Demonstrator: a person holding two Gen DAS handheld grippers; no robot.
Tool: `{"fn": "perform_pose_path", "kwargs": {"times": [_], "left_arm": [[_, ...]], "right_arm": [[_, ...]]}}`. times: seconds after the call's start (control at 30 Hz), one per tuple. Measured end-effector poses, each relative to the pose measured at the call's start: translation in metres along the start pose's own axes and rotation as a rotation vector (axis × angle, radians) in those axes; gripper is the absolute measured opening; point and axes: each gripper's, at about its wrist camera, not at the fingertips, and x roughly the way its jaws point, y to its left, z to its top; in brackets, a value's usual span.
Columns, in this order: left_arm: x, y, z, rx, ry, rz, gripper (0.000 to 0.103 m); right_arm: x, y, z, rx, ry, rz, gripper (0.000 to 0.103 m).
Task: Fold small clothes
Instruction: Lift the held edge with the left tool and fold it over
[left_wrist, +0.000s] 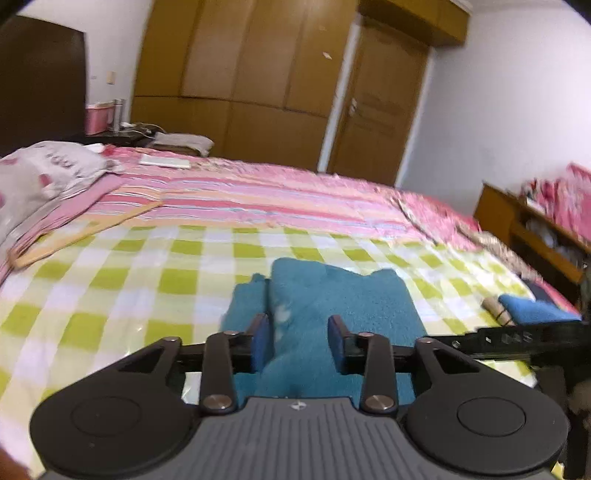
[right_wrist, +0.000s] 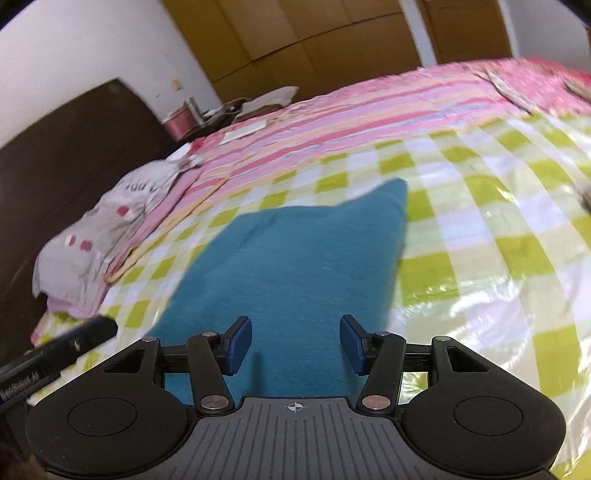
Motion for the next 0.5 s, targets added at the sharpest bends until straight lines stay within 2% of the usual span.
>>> {"fn": "perform_pose_path", "kwargs": {"times": [0.17, 0.3, 0.5], "left_arm": [[0.062, 0.009, 0.006, -0.021, 0.143, 0.008, 0.043], [0.083, 0.014, 0.004, -0.046, 0.196, -0.013, 0.05], [0.092, 0.017, 0.003, -0.082, 0.237, -0.062, 0.052]], "right_arm": [[0.003, -0.022, -0.008, 0.04, 0.009, 0.039, 0.061], [0.012, -0.034, -0.014, 0.094, 0.036, 0.091, 0.068], [0.031, -0.038, -0.017, 0.142, 0.035, 0.141, 0.087]]}}
